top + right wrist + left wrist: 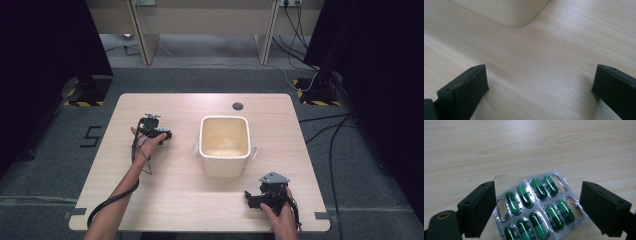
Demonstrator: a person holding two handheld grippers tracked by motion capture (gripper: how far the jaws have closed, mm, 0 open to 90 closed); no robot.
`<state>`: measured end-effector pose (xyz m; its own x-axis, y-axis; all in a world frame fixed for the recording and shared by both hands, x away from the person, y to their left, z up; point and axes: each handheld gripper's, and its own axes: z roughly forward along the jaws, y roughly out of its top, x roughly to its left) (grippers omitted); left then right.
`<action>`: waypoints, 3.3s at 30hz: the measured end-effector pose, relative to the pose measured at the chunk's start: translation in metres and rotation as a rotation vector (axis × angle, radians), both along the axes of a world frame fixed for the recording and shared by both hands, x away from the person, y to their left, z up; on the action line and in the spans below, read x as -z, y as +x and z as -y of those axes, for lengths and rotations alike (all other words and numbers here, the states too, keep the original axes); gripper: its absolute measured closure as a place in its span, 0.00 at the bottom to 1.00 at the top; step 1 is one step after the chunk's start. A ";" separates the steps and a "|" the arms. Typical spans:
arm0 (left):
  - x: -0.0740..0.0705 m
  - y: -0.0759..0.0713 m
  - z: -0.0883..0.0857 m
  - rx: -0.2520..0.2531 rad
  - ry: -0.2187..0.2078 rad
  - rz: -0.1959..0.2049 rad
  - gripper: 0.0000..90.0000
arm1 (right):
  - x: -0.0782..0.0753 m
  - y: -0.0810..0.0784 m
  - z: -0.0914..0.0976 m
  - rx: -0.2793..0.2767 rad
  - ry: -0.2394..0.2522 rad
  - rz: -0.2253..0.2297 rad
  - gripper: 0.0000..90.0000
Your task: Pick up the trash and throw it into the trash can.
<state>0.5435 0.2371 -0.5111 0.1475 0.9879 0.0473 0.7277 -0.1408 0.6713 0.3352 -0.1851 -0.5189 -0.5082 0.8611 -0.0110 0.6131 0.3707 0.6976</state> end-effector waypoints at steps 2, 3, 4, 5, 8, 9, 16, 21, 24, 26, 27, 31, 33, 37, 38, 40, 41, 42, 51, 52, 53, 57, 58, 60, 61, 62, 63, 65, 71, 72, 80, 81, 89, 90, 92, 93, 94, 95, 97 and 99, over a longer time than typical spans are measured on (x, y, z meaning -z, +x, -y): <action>0.006 0.001 -0.003 -0.036 -0.073 -0.024 0.02 | 0.000 0.000 0.000 0.000 0.000 0.000 0.00; 0.006 0.001 -0.003 -0.036 -0.073 -0.024 0.01 | 0.000 0.000 0.000 0.000 0.000 0.000 0.00; 0.005 0.000 -0.003 -0.035 -0.071 -0.031 0.02 | 0.000 0.000 0.000 -0.001 -0.001 0.001 0.00; 0.005 0.000 -0.003 -0.035 -0.071 -0.031 0.03 | 0.000 0.000 0.000 0.000 0.000 0.001 0.00; 0.002 -0.001 -0.005 -0.015 -0.069 -0.024 0.12 | 0.000 0.000 0.000 0.000 0.000 0.000 0.00; 0.002 -0.001 -0.005 -0.015 -0.069 -0.024 0.17 | 0.000 0.000 0.000 0.000 0.000 0.001 0.00; -0.001 -0.004 -0.008 0.018 -0.070 -0.006 0.35 | 0.000 0.000 0.000 0.000 -0.001 0.001 0.00; -0.002 -0.004 -0.008 0.027 -0.073 -0.005 0.43 | 0.000 0.000 0.000 0.000 0.001 0.001 0.00; -0.002 -0.006 -0.009 0.041 -0.075 -0.005 0.46 | 0.000 0.000 0.000 0.000 0.001 0.000 0.00; -0.003 -0.007 -0.011 0.052 -0.088 -0.014 0.46 | 0.000 0.000 0.000 0.000 0.001 0.001 0.00; -0.003 -0.007 -0.011 0.052 -0.088 -0.014 0.46 | 0.000 0.000 0.000 0.000 0.001 0.001 0.00; -0.004 -0.010 -0.013 0.065 -0.110 -0.019 0.47 | 0.000 0.000 0.000 0.000 0.000 0.000 0.00; -0.005 -0.013 -0.015 0.082 -0.131 -0.028 0.47 | 0.000 0.000 0.000 0.000 0.001 0.000 0.00; -0.009 -0.016 -0.016 0.096 -0.148 -0.028 0.47 | 0.000 0.000 0.000 0.000 0.001 -0.001 0.00; -0.011 -0.017 -0.016 0.110 -0.153 -0.030 0.47 | 0.000 0.000 0.000 0.000 0.000 0.000 0.00; -0.015 -0.019 -0.015 0.126 -0.165 -0.030 0.47 | 0.000 0.000 0.000 0.000 -0.001 0.000 0.00; -0.019 -0.021 -0.014 0.142 -0.176 -0.028 0.47 | 0.000 0.000 0.000 0.000 0.000 -0.001 0.00; -0.022 -0.022 -0.014 0.152 -0.179 -0.026 0.47 | 0.000 0.000 0.000 0.000 0.001 -0.001 0.00; -0.046 -0.033 -0.006 0.229 -0.204 -0.008 0.46 | 0.000 0.000 0.000 0.000 0.000 0.000 0.00; -0.050 -0.034 -0.005 0.239 -0.205 -0.003 0.46 | 0.000 0.000 0.000 0.000 0.001 0.001 0.00; -0.053 -0.036 -0.004 0.247 -0.211 0.002 0.46 | 0.000 0.000 0.000 0.000 0.000 0.001 0.00; -0.064 -0.041 0.000 0.280 -0.228 0.011 0.46 | 0.000 0.000 0.000 0.000 0.001 0.001 0.00; -0.069 -0.043 0.003 0.292 -0.234 0.017 0.46 | 0.000 0.000 0.000 0.000 0.000 0.000 0.00; -0.074 -0.046 0.006 0.312 -0.242 0.023 0.46 | 0.000 0.000 0.000 0.000 0.001 0.001 0.00; -0.076 -0.048 0.008 0.321 -0.244 0.023 0.46 | 0.000 0.000 0.000 0.000 0.001 0.001 0.00; -0.078 -0.049 0.010 0.331 -0.248 0.025 0.46 | 0.000 0.000 0.000 0.000 0.002 0.000 0.00; -0.079 -0.050 0.011 0.340 -0.250 0.027 0.46 | 0.000 0.000 0.000 0.000 0.001 0.000 0.00; -0.083 -0.053 0.015 0.356 -0.259 0.031 0.46 | 0.000 0.000 0.000 0.000 0.001 0.001 0.00; -0.096 -0.063 0.024 0.402 -0.264 0.059 0.46 | 0.000 0.000 0.000 0.000 0.001 0.000 0.00; -0.099 -0.065 0.025 0.410 -0.265 0.063 0.46 | 0.000 0.000 0.000 0.000 0.001 0.000 0.00; -0.117 -0.076 0.035 0.470 -0.270 0.093 0.46 | 0.000 0.000 0.000 0.000 0.000 0.001 0.00; -0.123 -0.078 0.038 0.486 -0.274 0.102 0.46 | 0.000 0.000 0.000 0.000 0.001 0.000 0.00; -0.145 -0.087 0.051 0.546 -0.288 0.129 0.46 | 0.000 0.000 0.000 0.000 0.001 0.001 0.00; -0.148 -0.088 0.053 0.552 -0.294 0.132 0.46 | 0.000 0.000 0.000 0.000 0.002 0.000 0.00; -0.151 -0.089 0.055 0.561 -0.295 0.136 0.46 | 0.000 0.000 0.000 0.000 0.000 0.001 0.00; -0.155 -0.091 0.058 0.573 -0.296 0.140 0.46 | 0.000 0.000 0.000 0.000 0.001 0.001 0.00; -0.157 -0.091 0.060 0.581 -0.299 0.138 0.46 | 0.000 0.000 0.000 0.000 0.001 0.001 0.00; -0.157 -0.091 0.060 0.581 -0.299 0.138 0.46 | 0.000 0.000 0.000 0.000 0.001 0.001 0.00; -0.161 -0.092 0.065 0.595 -0.298 0.140 0.46 | 0.000 0.000 0.000 0.000 0.001 0.001 0.00; -0.165 -0.094 0.070 0.609 -0.296 0.146 0.46 | 0.000 0.000 0.000 0.000 0.000 0.001 0.00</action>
<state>0.4500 0.1669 -0.3457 0.6926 0.7055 -0.1502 0.4762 -0.2908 0.8299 0.3353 -0.1851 -0.5189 -0.5086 0.8609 -0.0118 0.6123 0.3713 0.6980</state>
